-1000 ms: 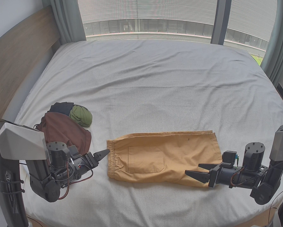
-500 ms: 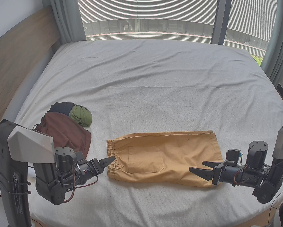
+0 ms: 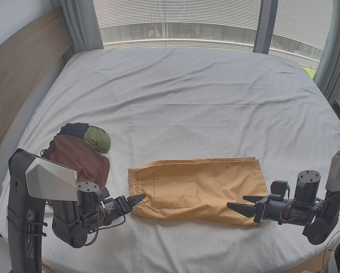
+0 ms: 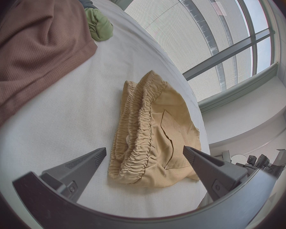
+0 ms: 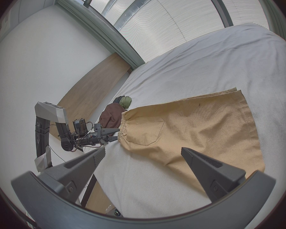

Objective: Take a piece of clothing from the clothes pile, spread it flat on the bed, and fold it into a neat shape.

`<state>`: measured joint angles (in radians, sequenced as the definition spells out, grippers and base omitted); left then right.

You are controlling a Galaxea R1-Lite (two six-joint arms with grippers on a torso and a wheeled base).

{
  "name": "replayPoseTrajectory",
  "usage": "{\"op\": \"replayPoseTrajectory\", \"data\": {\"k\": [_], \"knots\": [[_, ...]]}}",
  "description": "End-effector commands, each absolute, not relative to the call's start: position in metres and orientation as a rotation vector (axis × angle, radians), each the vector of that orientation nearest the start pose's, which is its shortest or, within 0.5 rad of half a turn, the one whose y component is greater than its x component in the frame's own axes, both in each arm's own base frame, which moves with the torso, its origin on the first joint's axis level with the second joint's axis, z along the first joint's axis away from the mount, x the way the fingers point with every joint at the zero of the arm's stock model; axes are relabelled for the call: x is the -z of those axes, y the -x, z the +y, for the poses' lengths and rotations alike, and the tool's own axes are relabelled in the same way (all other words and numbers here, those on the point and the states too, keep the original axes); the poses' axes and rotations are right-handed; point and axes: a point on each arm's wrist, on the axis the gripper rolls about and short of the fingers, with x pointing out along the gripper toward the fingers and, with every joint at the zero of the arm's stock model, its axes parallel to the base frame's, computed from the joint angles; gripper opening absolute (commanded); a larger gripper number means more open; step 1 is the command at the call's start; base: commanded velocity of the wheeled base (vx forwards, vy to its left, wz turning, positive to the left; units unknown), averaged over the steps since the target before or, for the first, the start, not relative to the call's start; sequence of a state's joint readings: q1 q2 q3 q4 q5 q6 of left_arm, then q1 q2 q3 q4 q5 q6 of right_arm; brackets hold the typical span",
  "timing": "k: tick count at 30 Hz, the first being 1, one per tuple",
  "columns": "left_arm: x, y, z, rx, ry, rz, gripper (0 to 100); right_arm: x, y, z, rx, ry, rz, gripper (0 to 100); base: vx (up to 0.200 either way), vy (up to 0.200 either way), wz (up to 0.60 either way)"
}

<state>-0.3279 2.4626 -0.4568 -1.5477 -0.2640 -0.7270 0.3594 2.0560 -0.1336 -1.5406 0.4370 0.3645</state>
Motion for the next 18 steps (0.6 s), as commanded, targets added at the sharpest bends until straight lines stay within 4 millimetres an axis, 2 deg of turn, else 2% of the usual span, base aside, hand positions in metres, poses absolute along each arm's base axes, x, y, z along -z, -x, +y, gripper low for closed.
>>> {"op": "replayPoseTrajectory", "data": {"k": [1, 9, 18], "knots": [[0.059, -0.304, -0.117, 0.395, 0.677, 0.675, 100, -0.037, -0.225, 0.095, -0.707, -0.356, 0.533, 100, 0.000, 0.000, 0.00], [0.072, -0.317, -0.132, 0.352, 0.657, 0.622, 100, -0.039, -0.225, 0.095, -0.710, -0.356, 0.527, 100, 0.000, 0.000, 0.00], [0.070, -0.336, -0.142, 0.369, 0.719, 0.558, 100, -0.039, -0.224, 0.096, -0.711, -0.357, 0.530, 100, 0.000, 0.000, 0.00]]}}
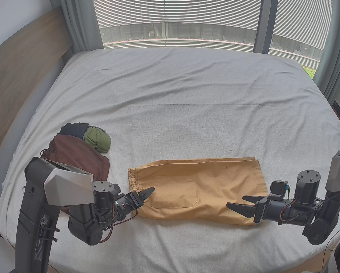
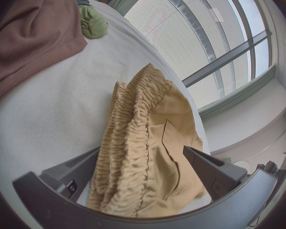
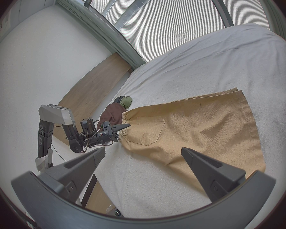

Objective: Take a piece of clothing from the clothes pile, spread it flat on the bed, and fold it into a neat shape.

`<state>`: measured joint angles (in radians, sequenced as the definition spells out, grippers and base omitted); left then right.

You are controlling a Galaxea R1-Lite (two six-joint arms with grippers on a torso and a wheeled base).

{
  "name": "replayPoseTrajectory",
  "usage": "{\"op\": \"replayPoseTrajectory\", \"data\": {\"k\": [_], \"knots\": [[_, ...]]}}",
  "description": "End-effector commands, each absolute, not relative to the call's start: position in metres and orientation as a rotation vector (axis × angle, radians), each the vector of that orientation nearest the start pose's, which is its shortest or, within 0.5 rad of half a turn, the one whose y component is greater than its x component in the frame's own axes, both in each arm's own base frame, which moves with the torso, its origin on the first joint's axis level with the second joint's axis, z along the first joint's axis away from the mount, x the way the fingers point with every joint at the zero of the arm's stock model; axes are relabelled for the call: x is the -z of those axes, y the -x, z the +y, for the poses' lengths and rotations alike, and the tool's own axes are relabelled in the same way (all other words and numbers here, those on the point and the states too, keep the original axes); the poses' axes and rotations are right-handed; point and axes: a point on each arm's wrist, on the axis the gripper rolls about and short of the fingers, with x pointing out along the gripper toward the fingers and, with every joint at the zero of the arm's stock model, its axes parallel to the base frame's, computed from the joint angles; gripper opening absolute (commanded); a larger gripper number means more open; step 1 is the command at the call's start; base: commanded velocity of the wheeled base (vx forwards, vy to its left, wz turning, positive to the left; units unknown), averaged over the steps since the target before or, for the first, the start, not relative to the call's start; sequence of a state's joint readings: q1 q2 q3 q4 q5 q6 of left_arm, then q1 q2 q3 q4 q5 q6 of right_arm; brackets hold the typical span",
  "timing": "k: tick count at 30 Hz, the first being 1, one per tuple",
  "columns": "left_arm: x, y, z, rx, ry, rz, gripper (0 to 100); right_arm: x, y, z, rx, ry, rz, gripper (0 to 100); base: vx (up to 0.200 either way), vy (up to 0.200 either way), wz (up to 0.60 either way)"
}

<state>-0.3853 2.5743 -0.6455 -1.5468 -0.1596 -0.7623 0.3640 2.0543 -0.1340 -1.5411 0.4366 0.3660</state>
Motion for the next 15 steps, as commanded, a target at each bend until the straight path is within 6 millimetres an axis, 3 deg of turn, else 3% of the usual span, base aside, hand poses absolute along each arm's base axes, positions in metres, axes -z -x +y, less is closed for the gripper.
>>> {"op": "replayPoseTrajectory", "data": {"k": [1, 12, 13, 15], "knots": [[0.0697, -0.3367, -0.1421, 0.370, 0.721, 0.556, 100, -0.0385, -0.2244, 0.0956, -0.711, -0.355, 0.529, 100, 0.000, 0.000, 0.00], [0.0662, -0.3422, -0.1444, 0.371, 0.768, 0.541, 100, -0.0378, -0.2243, 0.0959, -0.712, -0.356, 0.533, 100, 0.000, 0.000, 0.00], [0.0662, -0.3422, -0.1444, 0.371, 0.768, 0.541, 0, -0.0378, -0.2242, 0.0963, -0.713, -0.356, 0.533, 100, 0.000, 0.000, 0.00], [0.0662, -0.3422, -0.1444, 0.370, 0.770, 0.541, 0, -0.0378, -0.2242, 0.0963, -0.713, -0.356, 0.533, 100, 0.000, 0.000, 0.00]]}}
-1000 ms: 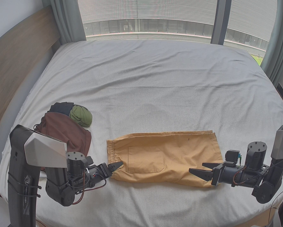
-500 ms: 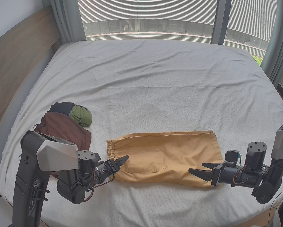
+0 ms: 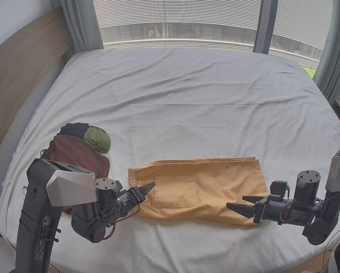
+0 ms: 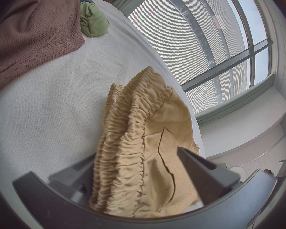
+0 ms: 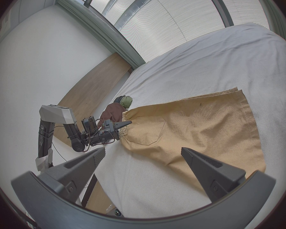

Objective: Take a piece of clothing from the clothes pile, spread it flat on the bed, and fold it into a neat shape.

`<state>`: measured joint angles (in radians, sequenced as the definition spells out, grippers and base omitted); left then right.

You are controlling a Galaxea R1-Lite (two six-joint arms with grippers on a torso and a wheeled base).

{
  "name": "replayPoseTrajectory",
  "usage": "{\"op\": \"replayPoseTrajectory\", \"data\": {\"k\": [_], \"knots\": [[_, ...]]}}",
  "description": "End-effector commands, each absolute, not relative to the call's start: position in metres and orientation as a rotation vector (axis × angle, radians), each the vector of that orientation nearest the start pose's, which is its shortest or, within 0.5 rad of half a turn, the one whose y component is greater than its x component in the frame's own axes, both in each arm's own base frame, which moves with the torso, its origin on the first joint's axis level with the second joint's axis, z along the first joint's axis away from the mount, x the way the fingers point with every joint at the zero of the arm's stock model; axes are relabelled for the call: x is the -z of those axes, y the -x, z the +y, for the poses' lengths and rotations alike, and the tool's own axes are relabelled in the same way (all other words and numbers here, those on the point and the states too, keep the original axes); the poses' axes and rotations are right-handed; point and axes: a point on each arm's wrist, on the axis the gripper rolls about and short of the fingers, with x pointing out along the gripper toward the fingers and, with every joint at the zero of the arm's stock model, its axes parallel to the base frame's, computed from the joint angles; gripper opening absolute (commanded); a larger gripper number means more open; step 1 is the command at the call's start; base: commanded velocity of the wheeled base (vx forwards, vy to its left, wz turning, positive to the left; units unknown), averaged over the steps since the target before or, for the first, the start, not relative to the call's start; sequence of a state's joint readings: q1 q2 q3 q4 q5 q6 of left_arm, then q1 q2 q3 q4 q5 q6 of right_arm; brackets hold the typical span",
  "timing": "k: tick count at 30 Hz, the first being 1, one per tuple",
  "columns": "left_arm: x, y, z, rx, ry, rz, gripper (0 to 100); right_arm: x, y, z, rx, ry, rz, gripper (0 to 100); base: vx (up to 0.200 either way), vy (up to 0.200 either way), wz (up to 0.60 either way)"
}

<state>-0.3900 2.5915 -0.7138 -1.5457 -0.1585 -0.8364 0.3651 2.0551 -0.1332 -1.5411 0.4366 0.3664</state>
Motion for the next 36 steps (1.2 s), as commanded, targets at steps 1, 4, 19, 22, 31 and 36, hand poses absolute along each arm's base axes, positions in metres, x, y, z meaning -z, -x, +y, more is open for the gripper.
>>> {"op": "replayPoseTrajectory", "data": {"k": [1, 4, 19, 22, 31, 36], "knots": [[0.066, -0.342, -0.144, 0.370, 0.769, 0.542, 0, -0.038, -0.224, 0.096, -0.713, -0.356, 0.533, 100, 0.000, 0.000, 0.00], [0.066, -0.342, -0.144, 0.371, 0.770, 0.540, 0, -0.038, -0.224, 0.096, -0.713, -0.356, 0.533, 100, 0.000, 0.000, 0.00], [0.033, -0.333, -0.133, 0.367, 0.784, 0.501, 0, -0.037, -0.225, 0.096, -0.710, -0.357, 0.534, 100, 0.000, 0.000, 0.00], [0.031, -0.328, -0.124, 0.346, 0.783, 0.516, 0, -0.037, -0.225, 0.095, -0.706, -0.358, 0.535, 100, 0.000, 0.000, 0.00], [0.018, -0.318, -0.096, 0.325, 0.797, 0.532, 0, -0.037, -0.224, 0.095, -0.706, -0.358, 0.538, 100, 0.000, 0.000, 0.00], [0.014, -0.314, -0.083, 0.318, 0.804, 0.538, 0, -0.036, -0.224, 0.095, -0.707, -0.357, 0.540, 100, 0.000, 0.000, 0.00]]}}
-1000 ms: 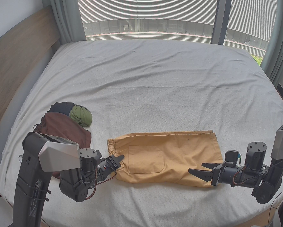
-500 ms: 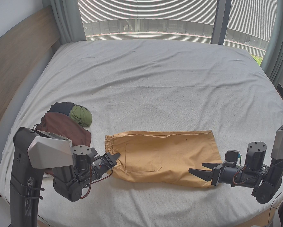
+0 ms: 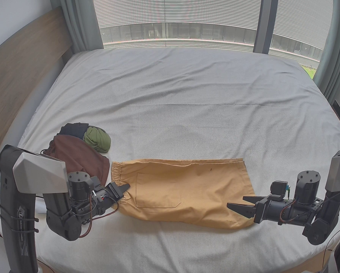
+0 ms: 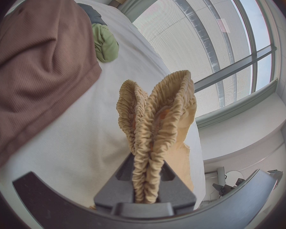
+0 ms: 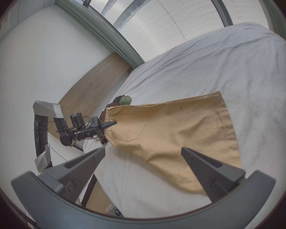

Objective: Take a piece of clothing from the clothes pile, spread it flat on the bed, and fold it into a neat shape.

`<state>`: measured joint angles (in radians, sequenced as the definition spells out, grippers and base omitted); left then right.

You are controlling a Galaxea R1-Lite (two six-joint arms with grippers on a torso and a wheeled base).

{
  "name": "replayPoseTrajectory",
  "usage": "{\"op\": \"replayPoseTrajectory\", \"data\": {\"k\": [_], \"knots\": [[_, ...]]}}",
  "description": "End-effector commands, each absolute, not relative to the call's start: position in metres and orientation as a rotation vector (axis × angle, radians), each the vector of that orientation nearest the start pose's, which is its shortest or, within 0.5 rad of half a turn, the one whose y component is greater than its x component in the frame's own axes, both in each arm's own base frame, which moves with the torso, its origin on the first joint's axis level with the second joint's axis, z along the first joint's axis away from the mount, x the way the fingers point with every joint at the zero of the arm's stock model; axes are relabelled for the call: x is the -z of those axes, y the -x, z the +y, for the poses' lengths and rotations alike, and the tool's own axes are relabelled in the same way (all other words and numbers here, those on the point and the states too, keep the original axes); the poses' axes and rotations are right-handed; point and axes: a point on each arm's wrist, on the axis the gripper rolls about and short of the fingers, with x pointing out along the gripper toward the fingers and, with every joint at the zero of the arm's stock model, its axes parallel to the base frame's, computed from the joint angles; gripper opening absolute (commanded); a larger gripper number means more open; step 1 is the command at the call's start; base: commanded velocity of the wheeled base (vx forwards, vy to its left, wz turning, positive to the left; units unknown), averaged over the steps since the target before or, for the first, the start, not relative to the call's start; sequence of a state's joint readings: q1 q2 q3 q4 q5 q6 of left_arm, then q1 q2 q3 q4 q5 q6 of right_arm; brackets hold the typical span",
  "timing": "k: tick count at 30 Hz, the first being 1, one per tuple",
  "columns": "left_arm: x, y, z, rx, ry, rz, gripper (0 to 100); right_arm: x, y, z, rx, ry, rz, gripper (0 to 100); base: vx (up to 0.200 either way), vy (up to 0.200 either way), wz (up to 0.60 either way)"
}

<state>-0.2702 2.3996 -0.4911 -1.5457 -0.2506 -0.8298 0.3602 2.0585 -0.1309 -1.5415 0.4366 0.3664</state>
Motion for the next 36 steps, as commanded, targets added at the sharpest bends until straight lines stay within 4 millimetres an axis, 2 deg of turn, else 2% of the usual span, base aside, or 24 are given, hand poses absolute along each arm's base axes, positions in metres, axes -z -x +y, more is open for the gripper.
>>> {"op": "replayPoseTrajectory", "data": {"k": [1, 8, 20, 28, 36], "knots": [[0.014, -0.314, -0.082, 0.317, 0.802, 0.537, 0, -0.036, -0.224, 0.095, -0.707, -0.357, 0.540, 100, 0.000, 0.000, 0.00], [0.014, -0.307, -0.060, 0.284, 0.763, 0.544, 0, -0.034, -0.225, 0.096, -0.706, -0.356, 0.549, 100, 0.000, 0.000, 0.00], [0.001, -0.304, -0.048, 0.285, 0.776, 0.514, 0, -0.033, -0.224, 0.096, -0.708, -0.355, 0.554, 100, 0.000, 0.000, 0.00], [-0.006, -0.302, -0.065, 0.346, 0.763, 0.510, 0, -0.033, -0.225, 0.095, -0.705, -0.355, 0.551, 100, 0.000, 0.000, 0.00], [-0.017, -0.299, -0.094, 0.453, 0.743, 0.504, 0, -0.034, -0.226, 0.094, -0.701, -0.357, 0.548, 100, 0.000, 0.000, 0.00]]}}
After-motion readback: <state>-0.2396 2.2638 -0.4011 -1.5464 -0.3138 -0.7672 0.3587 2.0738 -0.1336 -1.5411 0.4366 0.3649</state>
